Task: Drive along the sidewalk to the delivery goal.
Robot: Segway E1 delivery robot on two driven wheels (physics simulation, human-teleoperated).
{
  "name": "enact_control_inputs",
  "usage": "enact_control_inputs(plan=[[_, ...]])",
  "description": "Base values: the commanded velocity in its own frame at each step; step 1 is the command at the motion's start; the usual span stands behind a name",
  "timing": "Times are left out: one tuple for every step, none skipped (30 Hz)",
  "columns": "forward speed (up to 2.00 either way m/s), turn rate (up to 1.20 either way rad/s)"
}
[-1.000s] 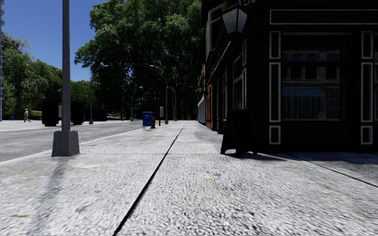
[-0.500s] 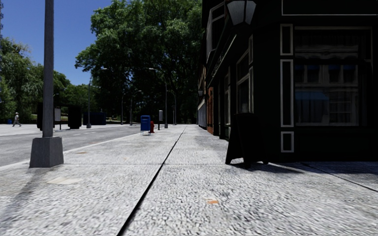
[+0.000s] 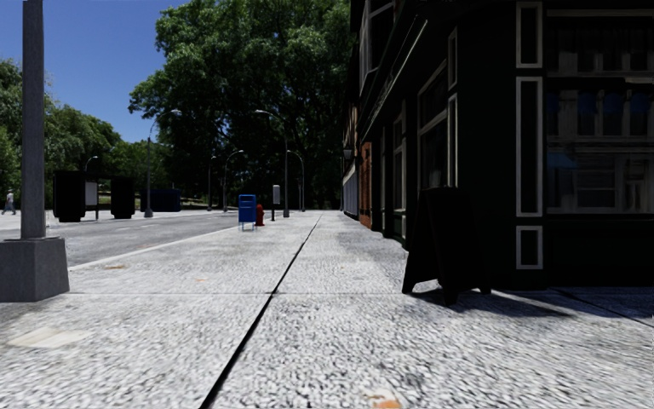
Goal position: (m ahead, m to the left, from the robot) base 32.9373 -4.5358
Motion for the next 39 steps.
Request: enact_control_inputs(plan=[[1.31, 0.0], [1.4, 0.0], [1.55, 0.0], [1.64, 0.0], [1.78, 0.0], [1.78, 0.0], [2.0, 0.0], [2.0, 0.0], [2.0, 0.0], [2.0, 0.0], [2.0, 0.0], [2.0, 0.0], [2.0, 0.0], [2.0, 0.0], [2.0, 0.0], [2.0, 0.0], [2.0, 0.0], [2.0, 0.0], [2.0, 0.0], [2.0, 0.0], [2.0, 0.0], [2.0, 0.0], [2.0, 0.0], [2.0, 0.0], [2.0, 0.0], [2.0, 0.0], [2.0, 0.0], [2.0, 0.0], [2.0, 0.0], [2.0, 0.0], [2.0, 0.0], [2.0, 0.0], [2.0, 0.0], [2.0, 0.0], [2.0, 0.0], [2.0, 0.0], [2.0, 0.0], [2.0, 0.0], [2.0, 0.0]])
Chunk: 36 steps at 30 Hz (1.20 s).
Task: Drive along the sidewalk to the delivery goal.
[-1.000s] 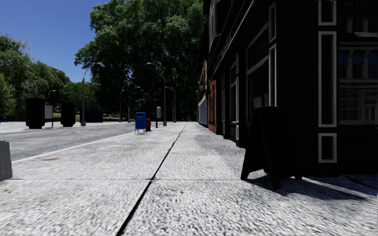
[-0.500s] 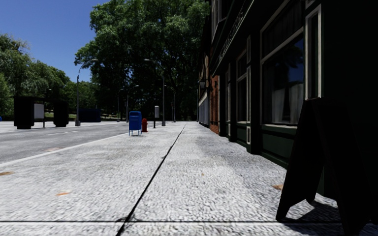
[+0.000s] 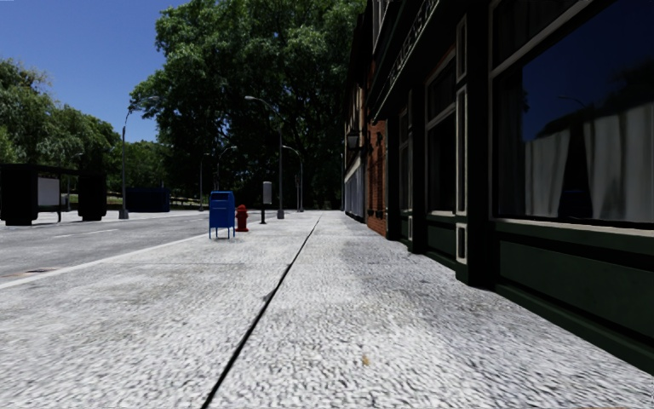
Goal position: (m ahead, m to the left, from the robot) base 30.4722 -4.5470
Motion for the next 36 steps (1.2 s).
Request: enact_control_inputs(plan=[[2.0, 0.0], [2.0, 0.0], [2.0, 0.0], [2.0, 0.0], [2.0, 0.0], [2.0, 0.0], [2.0, 0.0], [2.0, 0.0], [2.0, 0.0], [2.0, 0.0], [2.0, 0.0], [2.0, 0.0], [2.0, 0.0], [2.0, 0.0], [2.0, 0.0], [2.0, 0.0], [2.0, 0.0], [2.0, 0.0], [2.0, 0.0], [2.0, 0.0], [2.0, 0.0], [2.0, 0.0], [2.0, 0.0], [2.0, 0.0], [2.0, 0.0], [2.0, 0.0], [2.0, 0.0], [2.0, 0.0], [2.0, 0.0], [2.0, 0.0], [2.0, 0.0], [2.0, 0.0], [2.0, 0.0], [2.0, 0.0], [2.0, 0.0], [2.0, 0.0]])
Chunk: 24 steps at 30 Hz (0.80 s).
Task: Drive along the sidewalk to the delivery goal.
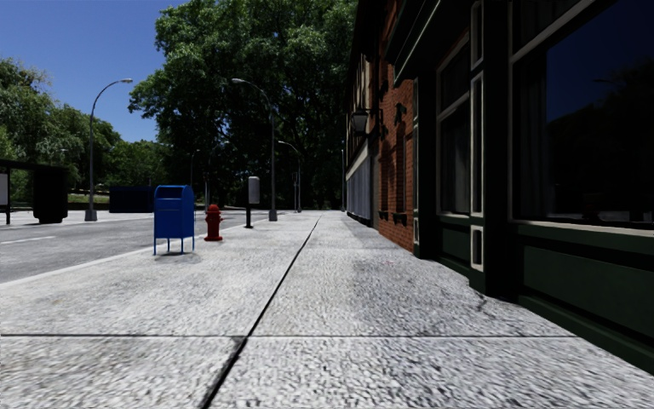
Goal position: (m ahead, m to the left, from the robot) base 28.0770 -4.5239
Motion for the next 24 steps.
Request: enact_control_inputs(plan=[[2.0, 0.0], [2.0, 0.0], [2.0, 0.0], [2.0, 0.0], [2.0, 0.0], [2.0, 0.0], [2.0, 0.0], [2.0, 0.0], [2.0, 0.0], [2.0, 0.0], [2.0, 0.0], [2.0, 0.0], [2.0, 0.0], [2.0, 0.0], [2.0, 0.0], [2.0, 0.0], [2.0, 0.0], [2.0, 0.0], [2.0, 0.0], [2.0, 0.0], [2.0, 0.0], [2.0, 0.0], [2.0, 0.0], [2.0, 0.0]])
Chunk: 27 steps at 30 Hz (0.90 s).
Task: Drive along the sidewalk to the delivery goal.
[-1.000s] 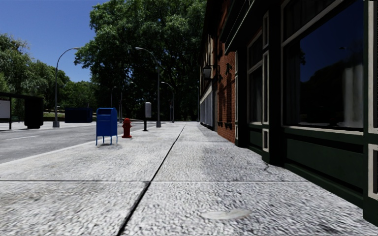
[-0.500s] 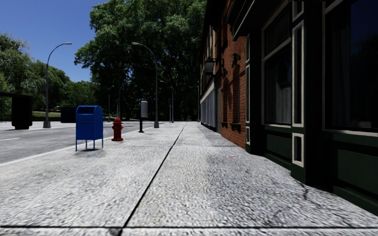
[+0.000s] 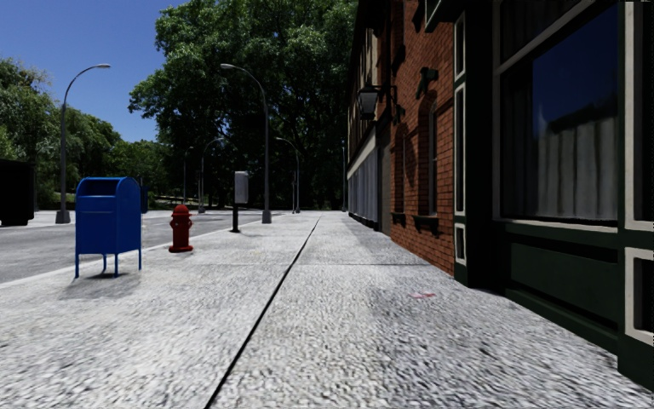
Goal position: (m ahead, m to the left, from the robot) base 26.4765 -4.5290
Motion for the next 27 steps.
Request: enact_control_inputs(plan=[[2.0, 0.0], [2.0, 0.0], [2.0, 0.0], [2.0, 0.0], [2.0, 0.0], [2.0, 0.0], [2.0, 0.0], [2.0, 0.0], [2.0, 0.0], [2.0, 0.0], [2.0, 0.0], [2.0, 0.0], [2.0, 0.0], [2.0, 0.0], [2.0, 0.0], [2.0, 0.0], [2.0, 0.0], [2.0, 0.0], [2.0, 0.0], [2.0, 0.0], [2.0, 0.0], [2.0, 0.0], [2.0, 0.0], [2.0, 0.0], [2.0, 0.0], [2.0, 0.0], [2.0, 0.0]])
